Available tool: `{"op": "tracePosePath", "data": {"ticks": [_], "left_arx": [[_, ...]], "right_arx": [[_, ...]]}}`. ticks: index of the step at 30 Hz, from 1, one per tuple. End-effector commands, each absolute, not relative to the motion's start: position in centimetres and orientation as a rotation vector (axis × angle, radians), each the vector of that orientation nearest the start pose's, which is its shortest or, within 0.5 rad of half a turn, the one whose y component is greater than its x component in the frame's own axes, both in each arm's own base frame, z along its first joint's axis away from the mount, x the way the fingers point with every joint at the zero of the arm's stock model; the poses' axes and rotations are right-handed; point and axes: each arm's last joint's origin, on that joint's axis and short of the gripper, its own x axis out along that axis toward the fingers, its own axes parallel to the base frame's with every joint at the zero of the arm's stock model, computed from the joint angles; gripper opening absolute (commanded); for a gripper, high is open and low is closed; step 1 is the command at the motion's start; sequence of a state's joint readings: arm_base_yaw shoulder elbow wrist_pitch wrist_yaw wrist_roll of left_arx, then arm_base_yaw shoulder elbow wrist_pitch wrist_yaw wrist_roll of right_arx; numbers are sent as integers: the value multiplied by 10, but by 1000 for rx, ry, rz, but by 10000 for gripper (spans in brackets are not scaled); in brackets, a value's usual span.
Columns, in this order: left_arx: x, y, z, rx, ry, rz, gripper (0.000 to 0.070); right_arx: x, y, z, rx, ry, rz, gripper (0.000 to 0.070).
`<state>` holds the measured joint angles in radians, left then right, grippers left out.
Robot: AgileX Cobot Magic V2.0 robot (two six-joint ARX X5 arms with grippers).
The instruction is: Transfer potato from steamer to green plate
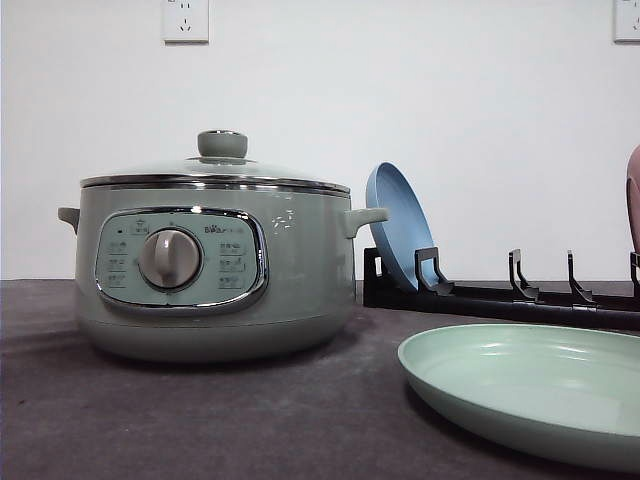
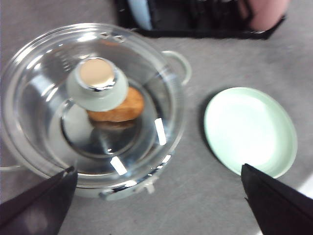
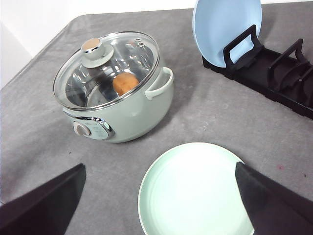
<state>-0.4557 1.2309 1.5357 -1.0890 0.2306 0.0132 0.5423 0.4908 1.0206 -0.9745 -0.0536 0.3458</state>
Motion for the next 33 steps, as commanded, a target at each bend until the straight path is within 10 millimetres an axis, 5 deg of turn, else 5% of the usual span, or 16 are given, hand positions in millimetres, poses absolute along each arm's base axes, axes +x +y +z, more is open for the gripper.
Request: {"op": "tracePosePath", "data": {"ticks": [1,9,18,33], "left_arx": [[203,-108,421,119,798,-649,699],[261,-134,415,174,906,-568,699],[319,-161,383,259,932,-540,698],[343,-172,351,283,1003,-533,665]], "right_arx": [[46,30,367,226,511,514,618],[46,30,367,198,503,519,618],[46,30,367,169,495,526,618],[46,30,367,159,492,528,618]]}}
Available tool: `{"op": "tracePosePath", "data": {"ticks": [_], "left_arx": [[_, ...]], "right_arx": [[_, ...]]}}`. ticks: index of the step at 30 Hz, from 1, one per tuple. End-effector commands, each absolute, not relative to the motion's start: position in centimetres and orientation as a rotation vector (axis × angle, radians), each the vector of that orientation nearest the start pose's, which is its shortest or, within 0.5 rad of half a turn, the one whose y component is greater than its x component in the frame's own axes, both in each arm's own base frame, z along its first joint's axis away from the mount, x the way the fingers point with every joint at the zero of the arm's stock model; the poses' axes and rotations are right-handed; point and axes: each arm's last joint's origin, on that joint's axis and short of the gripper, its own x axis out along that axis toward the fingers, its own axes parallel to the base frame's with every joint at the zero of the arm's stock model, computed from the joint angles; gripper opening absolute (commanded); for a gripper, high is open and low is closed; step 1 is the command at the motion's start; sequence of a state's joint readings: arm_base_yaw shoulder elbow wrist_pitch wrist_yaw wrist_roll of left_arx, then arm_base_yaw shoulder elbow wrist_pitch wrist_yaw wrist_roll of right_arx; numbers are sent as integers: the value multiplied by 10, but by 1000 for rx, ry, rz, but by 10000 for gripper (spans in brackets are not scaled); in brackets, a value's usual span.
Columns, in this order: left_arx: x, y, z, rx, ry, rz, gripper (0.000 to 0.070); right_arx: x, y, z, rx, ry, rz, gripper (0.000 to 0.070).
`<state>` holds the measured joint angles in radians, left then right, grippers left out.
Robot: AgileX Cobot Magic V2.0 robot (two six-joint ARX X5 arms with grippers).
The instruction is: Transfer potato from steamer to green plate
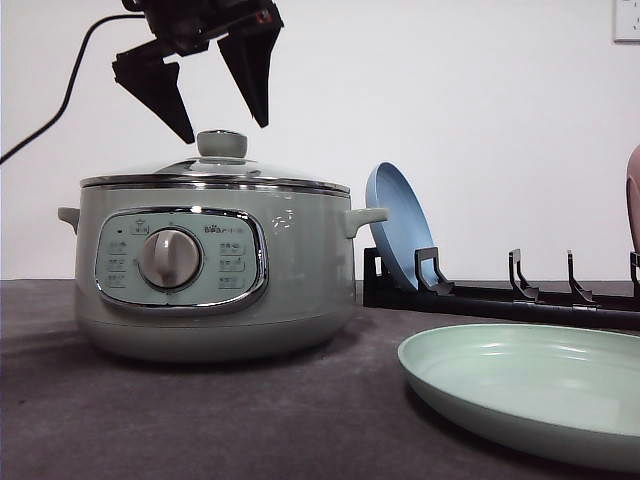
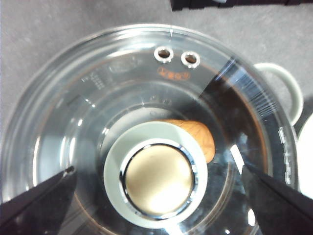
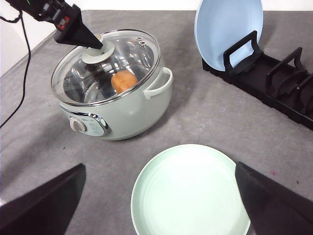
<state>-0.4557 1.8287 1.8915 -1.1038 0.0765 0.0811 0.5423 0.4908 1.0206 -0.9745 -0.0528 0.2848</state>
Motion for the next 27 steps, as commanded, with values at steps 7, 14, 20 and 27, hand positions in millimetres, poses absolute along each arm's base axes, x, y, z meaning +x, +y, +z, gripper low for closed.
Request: {"op": "tracePosePath", "data": {"ticks": [7,14,20,27], "left_arx": [[347,-174,341,284,1045,-527,501],[346,-174,341,286,1053,-527,201],[346,-174,341,257,1064,-509,0],[345,-174,348,238,1051,-500,0]], "right_arx": [[46,30,367,156,491,528,618],[46,30,367,156,491,528,618],[46,30,367,154,490,528,618],[46,30,367,144,487,531,618]]}}
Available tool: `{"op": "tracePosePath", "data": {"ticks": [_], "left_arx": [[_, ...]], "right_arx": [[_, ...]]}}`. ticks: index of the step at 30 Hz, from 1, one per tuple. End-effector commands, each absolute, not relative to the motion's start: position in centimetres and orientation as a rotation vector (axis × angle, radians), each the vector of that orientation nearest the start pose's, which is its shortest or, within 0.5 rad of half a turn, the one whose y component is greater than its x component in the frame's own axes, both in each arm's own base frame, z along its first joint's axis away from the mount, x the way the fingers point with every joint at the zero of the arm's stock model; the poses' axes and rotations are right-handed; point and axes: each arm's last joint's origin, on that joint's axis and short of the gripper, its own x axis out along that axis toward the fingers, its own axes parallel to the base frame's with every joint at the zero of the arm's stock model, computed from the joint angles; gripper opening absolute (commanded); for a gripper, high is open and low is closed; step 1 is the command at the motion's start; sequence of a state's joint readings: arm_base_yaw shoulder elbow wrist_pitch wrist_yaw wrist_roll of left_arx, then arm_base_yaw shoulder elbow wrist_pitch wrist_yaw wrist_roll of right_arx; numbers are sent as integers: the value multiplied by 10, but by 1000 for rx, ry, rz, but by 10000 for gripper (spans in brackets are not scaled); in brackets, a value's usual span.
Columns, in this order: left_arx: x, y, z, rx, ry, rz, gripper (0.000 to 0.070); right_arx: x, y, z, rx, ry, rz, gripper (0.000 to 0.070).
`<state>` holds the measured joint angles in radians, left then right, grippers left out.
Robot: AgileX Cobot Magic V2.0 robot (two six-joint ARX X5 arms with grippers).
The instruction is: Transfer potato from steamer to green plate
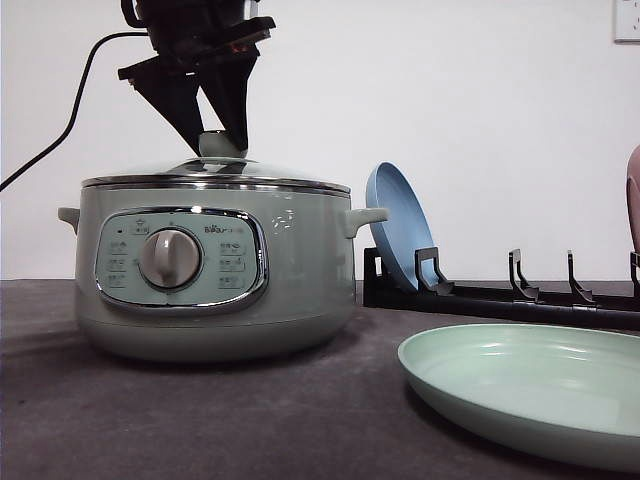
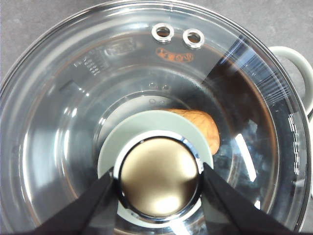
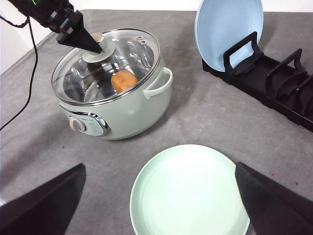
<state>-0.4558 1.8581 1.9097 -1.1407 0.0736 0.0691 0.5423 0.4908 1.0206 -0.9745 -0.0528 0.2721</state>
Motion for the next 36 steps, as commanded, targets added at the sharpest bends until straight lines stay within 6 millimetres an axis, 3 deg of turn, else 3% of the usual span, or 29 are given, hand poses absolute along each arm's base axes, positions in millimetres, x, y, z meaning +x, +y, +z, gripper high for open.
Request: {"op": "tracePosePath", "data": {"ticks": [1,11,19,29,36], "left_arx": [[345,-173,351,237,1046,-500,0],[331,-167,395,226,995,-505,0],[304,-153,424,217,953,-508,0],[264,-125,461,218,848,-446,0],[254,-95,476,188,804,-351,0]], "right_arx": [[46,30,367,144,487,531,618],[46,30,367,143,486,525,618],[47,29,367,140,482,505,618],[47,29,367,139,482,503,618],[47,29,367,139,481,502,618]]}}
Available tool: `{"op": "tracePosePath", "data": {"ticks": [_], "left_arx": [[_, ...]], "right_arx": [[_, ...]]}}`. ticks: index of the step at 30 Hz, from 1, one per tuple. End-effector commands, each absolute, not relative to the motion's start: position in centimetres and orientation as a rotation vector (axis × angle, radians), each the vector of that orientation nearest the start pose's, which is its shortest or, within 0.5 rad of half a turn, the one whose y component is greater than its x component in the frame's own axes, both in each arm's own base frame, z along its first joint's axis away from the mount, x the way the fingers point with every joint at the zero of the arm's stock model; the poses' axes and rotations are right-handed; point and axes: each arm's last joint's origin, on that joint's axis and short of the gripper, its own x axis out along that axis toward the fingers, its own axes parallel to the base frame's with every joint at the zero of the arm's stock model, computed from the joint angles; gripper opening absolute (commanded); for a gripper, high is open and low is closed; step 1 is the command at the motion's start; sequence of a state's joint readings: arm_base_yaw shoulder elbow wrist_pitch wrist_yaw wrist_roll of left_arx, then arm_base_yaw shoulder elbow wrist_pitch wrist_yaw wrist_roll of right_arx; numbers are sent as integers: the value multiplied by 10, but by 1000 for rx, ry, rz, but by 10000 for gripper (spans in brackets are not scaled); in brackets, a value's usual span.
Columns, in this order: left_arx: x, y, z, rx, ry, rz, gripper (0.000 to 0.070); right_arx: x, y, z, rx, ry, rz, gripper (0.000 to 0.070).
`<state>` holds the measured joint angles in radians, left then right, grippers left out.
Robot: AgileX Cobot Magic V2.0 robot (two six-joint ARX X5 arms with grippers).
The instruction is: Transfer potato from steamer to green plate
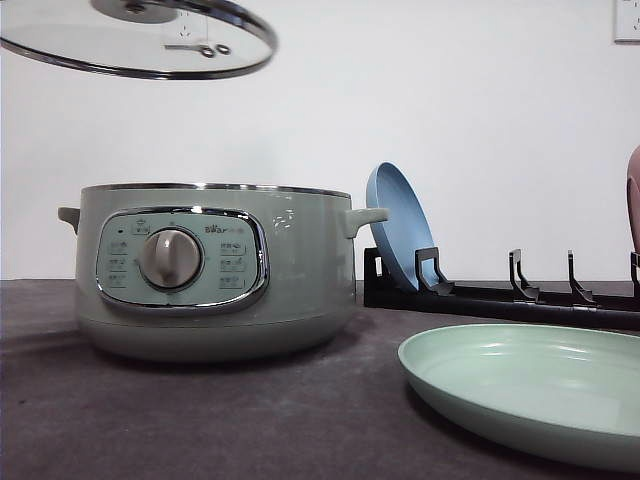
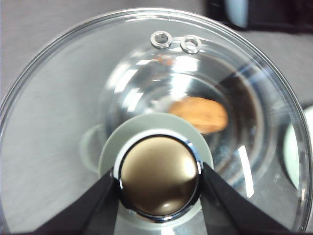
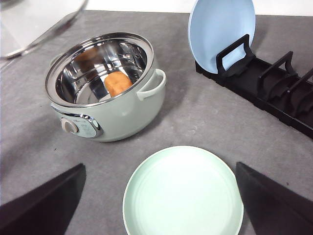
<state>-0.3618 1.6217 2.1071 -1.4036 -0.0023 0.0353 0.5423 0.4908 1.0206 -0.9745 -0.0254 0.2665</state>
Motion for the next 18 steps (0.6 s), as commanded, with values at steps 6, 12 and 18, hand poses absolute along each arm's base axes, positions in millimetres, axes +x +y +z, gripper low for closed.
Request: {"op": "tracePosePath", "data": {"ticks": [6,12,18], "left_arx": [[258,-67,479,144,800,-252,0],[264,-40,479,102,803,-155,0],[266,-15,479,63,806,-66,0]], "right_arx": [[47,29,367,139,482,502,618],[47,29,367,135,480,503,618],[47,29,367,133,480,504,618]]}}
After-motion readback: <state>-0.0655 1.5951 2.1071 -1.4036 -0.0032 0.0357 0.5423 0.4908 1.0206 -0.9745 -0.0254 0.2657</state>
